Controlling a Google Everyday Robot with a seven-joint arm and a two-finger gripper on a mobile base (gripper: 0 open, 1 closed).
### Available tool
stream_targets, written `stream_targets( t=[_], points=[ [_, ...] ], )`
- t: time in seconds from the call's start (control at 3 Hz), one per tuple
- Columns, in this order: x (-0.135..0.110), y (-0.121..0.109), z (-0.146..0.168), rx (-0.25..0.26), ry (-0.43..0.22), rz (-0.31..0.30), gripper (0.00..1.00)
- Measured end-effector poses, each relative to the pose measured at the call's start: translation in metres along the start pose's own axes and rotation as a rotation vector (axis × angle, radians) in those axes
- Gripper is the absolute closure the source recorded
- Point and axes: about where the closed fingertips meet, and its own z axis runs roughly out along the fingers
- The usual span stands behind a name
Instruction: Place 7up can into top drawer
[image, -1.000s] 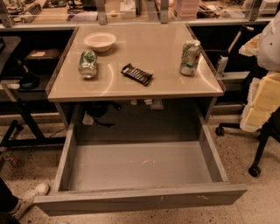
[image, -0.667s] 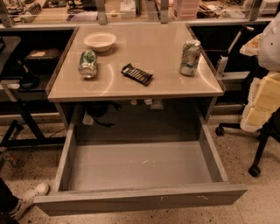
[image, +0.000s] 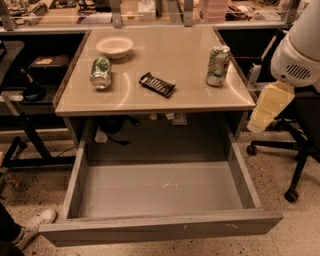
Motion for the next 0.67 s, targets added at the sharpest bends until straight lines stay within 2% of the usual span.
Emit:
stream_targets(
  t=[0.33,0.67],
  points=[
    [0.0003,-0.0316,0.0341,0.039,0.056,0.134,0.0],
    [0.0014,-0.0326,0.0364,0.043,0.061,0.17,0.0]
  ],
)
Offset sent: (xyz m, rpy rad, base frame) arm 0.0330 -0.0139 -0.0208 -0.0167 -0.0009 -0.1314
